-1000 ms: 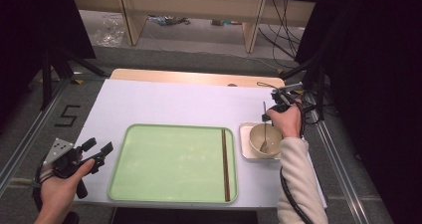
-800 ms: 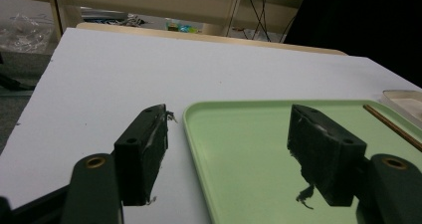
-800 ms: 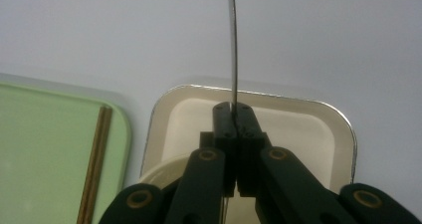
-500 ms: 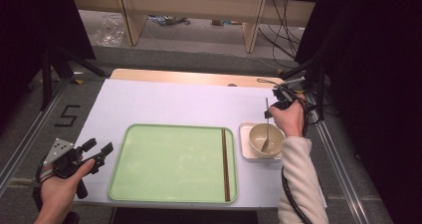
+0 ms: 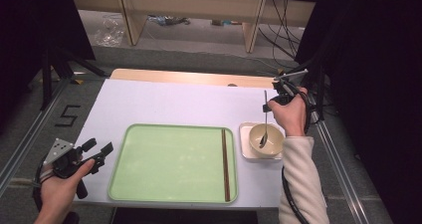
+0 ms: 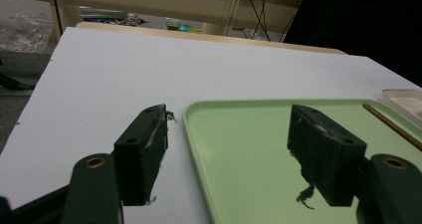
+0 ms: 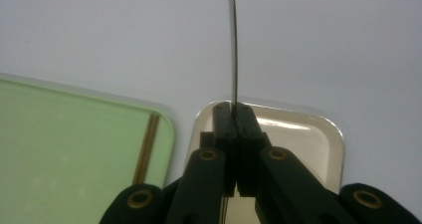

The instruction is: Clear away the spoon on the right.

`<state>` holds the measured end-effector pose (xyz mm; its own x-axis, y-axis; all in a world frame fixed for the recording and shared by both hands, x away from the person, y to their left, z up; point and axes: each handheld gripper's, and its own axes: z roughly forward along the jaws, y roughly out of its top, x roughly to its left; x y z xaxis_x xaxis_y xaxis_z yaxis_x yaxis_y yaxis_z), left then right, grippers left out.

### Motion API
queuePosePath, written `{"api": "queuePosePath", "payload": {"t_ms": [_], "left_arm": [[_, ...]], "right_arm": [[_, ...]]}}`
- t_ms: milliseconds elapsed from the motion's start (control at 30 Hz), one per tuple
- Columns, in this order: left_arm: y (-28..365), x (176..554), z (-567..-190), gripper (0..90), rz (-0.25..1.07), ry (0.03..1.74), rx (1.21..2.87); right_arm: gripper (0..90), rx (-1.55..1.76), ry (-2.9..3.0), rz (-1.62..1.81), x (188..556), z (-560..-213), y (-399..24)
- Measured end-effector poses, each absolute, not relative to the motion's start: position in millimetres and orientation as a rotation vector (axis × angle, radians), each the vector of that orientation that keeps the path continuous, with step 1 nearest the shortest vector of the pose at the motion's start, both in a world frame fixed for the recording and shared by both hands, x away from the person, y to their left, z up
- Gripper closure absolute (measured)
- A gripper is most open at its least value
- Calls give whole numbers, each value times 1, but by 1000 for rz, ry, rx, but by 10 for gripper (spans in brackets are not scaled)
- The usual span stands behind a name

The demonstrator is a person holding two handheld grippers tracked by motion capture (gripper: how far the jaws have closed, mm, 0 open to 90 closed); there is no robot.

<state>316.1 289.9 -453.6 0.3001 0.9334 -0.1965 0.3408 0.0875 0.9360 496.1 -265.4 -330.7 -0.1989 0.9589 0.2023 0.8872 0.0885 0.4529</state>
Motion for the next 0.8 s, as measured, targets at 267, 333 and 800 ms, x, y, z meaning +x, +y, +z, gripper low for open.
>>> {"api": "queuePosePath", "payload": {"t_ms": [267, 333, 800], "left_arm": [[290, 316, -454, 320, 677, 1243, 1470], [290, 316, -454, 321, 676, 1244, 1468], [290, 316, -454, 321, 675, 1243, 1468]], "right_arm": [[900, 1931, 2212, 776, 493, -325, -249], [900, 1922, 2249, 762, 492, -324, -246], [900, 1967, 2313, 755, 488, -325, -213]]}}
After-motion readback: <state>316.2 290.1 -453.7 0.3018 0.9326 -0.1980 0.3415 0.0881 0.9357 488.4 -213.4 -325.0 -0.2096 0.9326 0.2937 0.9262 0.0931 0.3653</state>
